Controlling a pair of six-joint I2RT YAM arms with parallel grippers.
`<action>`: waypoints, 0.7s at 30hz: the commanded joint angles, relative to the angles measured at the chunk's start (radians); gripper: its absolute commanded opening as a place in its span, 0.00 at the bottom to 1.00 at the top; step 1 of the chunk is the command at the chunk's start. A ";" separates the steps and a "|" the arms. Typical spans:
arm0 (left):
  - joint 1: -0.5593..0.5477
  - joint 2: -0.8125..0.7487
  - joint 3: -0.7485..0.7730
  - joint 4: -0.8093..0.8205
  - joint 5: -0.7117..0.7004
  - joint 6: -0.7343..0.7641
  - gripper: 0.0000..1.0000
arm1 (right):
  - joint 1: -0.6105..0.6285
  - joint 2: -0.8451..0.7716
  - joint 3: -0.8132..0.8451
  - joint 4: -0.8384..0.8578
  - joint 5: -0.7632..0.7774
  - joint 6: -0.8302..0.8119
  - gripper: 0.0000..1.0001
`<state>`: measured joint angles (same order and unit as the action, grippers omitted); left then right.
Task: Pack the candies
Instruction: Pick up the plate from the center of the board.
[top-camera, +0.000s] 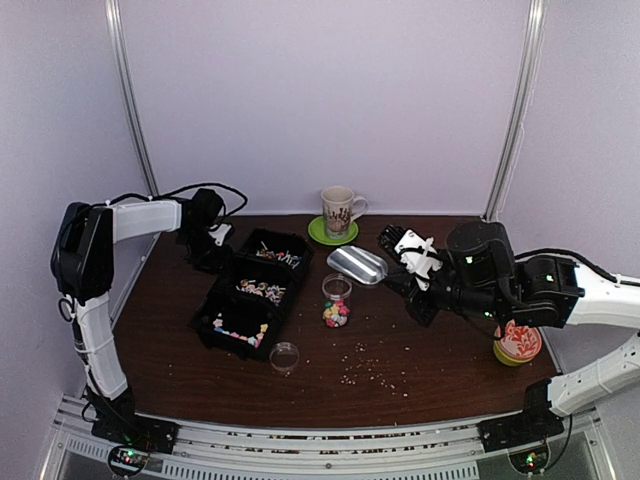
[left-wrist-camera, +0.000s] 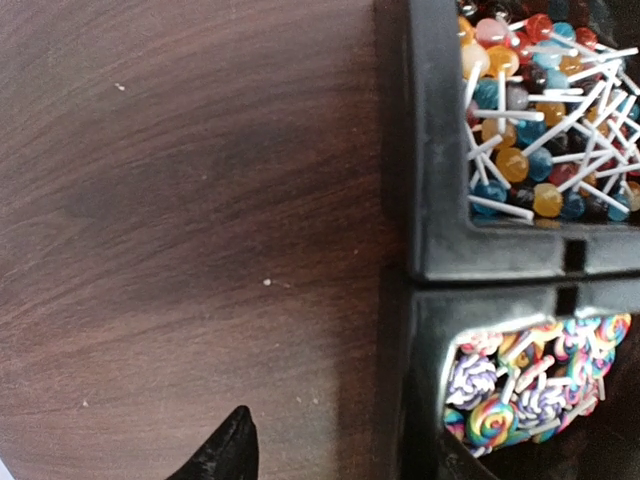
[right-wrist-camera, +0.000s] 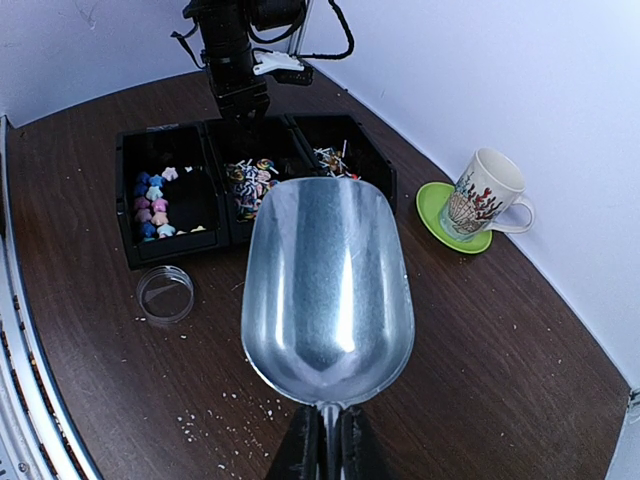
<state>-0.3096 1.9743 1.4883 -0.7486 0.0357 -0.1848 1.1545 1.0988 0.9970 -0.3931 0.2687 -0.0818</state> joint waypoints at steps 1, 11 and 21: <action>0.003 0.050 0.027 0.024 0.007 0.015 0.52 | 0.005 -0.001 0.007 0.006 0.008 0.007 0.00; 0.003 0.066 0.027 0.025 0.025 0.010 0.31 | 0.005 0.015 0.017 -0.008 0.003 0.008 0.00; 0.001 -0.005 -0.007 0.017 0.064 -0.031 0.00 | 0.006 0.029 0.035 -0.031 -0.001 0.005 0.00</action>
<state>-0.3130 2.0266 1.4944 -0.7406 0.0872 -0.1947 1.1549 1.1187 0.9970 -0.4164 0.2668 -0.0807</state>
